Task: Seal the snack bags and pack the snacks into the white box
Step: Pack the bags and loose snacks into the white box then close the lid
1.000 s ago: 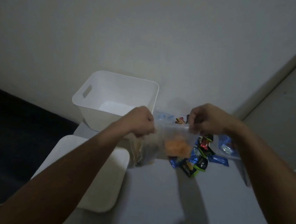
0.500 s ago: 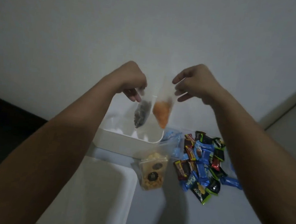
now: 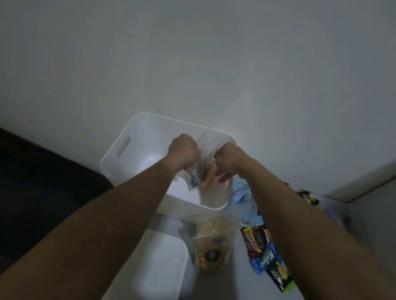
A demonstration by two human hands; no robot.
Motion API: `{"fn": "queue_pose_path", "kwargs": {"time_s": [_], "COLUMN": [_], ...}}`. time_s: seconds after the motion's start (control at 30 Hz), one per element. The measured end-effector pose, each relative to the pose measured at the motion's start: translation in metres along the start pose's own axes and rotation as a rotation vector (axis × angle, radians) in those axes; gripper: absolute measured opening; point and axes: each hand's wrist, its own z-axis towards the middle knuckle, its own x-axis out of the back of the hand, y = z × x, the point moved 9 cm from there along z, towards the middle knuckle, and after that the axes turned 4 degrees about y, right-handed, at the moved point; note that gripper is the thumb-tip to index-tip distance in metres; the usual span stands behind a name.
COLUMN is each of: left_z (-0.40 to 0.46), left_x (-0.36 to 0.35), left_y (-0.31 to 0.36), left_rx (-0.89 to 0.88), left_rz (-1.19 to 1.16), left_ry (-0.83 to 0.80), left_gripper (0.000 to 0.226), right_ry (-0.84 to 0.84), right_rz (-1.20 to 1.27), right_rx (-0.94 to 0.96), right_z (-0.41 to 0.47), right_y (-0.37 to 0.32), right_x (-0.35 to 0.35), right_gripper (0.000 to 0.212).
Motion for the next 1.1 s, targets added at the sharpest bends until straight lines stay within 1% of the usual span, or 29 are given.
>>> {"fn": "queue_pose_path", "kwargs": {"time_s": [0.03,0.1,0.17,0.23,0.33,0.37,0.43,0.5,0.53,0.63,0.73,0.83,0.87,0.93,1.0,1.03,1.1], "left_z": [0.000,0.001,0.001,0.000,-0.001,-0.003,-0.008,-0.013,-0.017,-0.039,-0.070,-0.102,-0.111,-0.126,-0.143,-0.150,-0.159], "left_x": [-0.007,-0.020,-0.033,-0.041,-0.047,-0.046,-0.040,-0.027,-0.019,0.003,0.014,0.005,-0.002,-0.027,-0.056,-0.068,-0.081], "left_y": [-0.003,-0.008,-0.010,-0.012,-0.021,-0.021,-0.017,-0.006,0.001,0.010,0.013,-0.003,-0.013,-0.038,-0.055,-0.062,-0.070], "left_rx": [0.001,-0.006,-0.025,-0.019,0.053,0.065,0.048,-0.052,-0.117,-0.240,-0.303,-0.299,-0.285,-0.237,-0.215,-0.209,-0.188], "left_rz": [-0.011,-0.019,-0.019,-0.028,-0.074,-0.082,-0.069,-0.019,-0.001,0.012,0.083,0.200,0.269,0.478,0.656,0.684,0.673], "left_ry": [-0.012,-0.053,-0.113,-0.162,-0.206,-0.208,-0.167,-0.074,-0.021,0.106,0.159,0.110,0.081,-0.014,-0.135,-0.165,-0.141], "left_gripper": [0.013,0.016,0.022,0.034,0.061,0.064,0.064,0.060,0.056,0.048,0.041,0.034,0.032,0.032,0.027,0.027,0.034], "right_ry": [0.009,0.072,0.122,0.142,0.147,0.157,0.164,0.193,0.208,0.188,0.084,-0.009,-0.016,0.003,0.045,0.070,0.116], "right_rz": [-0.045,-0.082,-0.124,-0.146,-0.118,-0.084,0.058,0.144,0.137,0.016,-0.182,-0.271,-0.289,-0.350,-0.419,-0.441,-0.456], "right_rx": [0.011,0.034,0.061,0.081,0.107,0.109,0.089,0.067,0.068,0.087,0.158,0.232,0.251,0.293,0.333,0.348,0.366], "right_z": [0.001,0.004,0.007,0.008,0.007,0.006,0.000,-0.009,-0.015,-0.033,-0.051,-0.067,-0.071,-0.077,-0.083,-0.086,-0.090], "right_y": [0.001,0.002,0.002,0.003,0.006,0.009,0.017,0.027,0.032,0.047,0.058,0.068,0.070,0.072,0.073,0.073,0.075], "right_x": [0.000,0.007,0.014,0.020,0.026,0.029,0.036,0.046,0.051,0.056,0.042,0.019,0.012,-0.001,-0.011,-0.014,-0.016], "right_gripper": [0.022,0.032,0.037,0.037,0.034,0.033,0.027,0.017,0.013,0.010,0.016,0.027,0.032,0.040,0.040,0.037,0.027]}}
